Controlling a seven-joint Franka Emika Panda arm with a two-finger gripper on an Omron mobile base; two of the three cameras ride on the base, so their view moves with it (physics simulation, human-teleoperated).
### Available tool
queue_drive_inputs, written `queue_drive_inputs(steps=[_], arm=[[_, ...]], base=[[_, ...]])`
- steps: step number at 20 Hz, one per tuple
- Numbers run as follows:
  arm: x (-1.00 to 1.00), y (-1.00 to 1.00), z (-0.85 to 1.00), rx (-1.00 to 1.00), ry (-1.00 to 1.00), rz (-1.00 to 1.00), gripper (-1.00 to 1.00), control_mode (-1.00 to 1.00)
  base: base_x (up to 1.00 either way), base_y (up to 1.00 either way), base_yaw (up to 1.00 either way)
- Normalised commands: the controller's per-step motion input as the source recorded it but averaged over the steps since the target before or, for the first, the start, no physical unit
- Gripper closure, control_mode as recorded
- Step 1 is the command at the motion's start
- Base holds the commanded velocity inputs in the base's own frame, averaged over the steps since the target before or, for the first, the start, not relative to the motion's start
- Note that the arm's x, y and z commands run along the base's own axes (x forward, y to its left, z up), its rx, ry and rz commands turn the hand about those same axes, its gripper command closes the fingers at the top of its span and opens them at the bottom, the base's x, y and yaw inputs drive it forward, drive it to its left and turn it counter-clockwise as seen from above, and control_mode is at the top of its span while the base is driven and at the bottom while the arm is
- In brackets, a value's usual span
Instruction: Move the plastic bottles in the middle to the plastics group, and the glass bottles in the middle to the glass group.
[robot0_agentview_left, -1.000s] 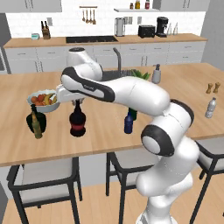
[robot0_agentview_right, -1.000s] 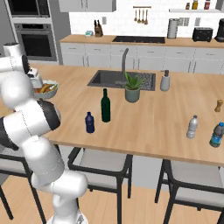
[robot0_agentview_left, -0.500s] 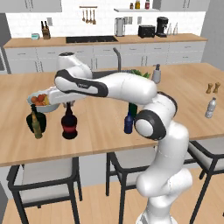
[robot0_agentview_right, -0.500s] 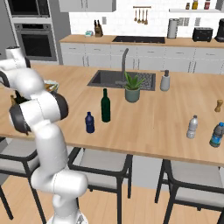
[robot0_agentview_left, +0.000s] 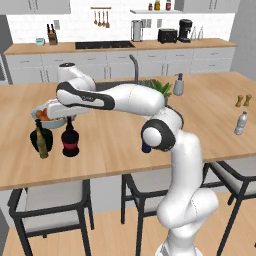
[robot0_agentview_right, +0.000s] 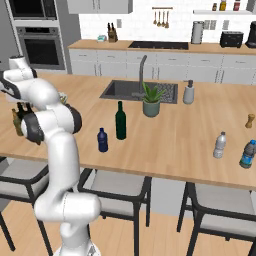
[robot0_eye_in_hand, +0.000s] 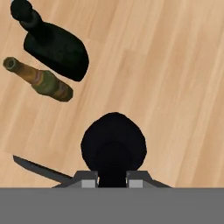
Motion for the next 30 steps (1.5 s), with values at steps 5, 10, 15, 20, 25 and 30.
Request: queue_drive_inputs(steps=[5,10,15,20,25,30], arm=[[0.17,0.17,-0.25,0.0,0.07,0.0,1.0,-1.0],[0.07,0.06,-0.3,0.0,0.0,0.0,1.0,-1.0],[0.01,0.0,-0.38,0.0,0.0,0.0,1.0,-1.0],[0.0,0.0,-0.29,0.0,0.0,0.0,1.0,-1.0],[0.0,0.0,-0.11,0.0,0.0,0.0,-1.0,-1.0],[0.0,0.0,0.0,0.0,0.0,0.0,-1.0,-1.0]], base=[[0.0,0.0,0.0],[0.0,0.0,0.0],[0.0,0.0,0.0],[0.0,0.0,0.0],[0.0,0.0,0.0],[0.0,0.0,0.0]])
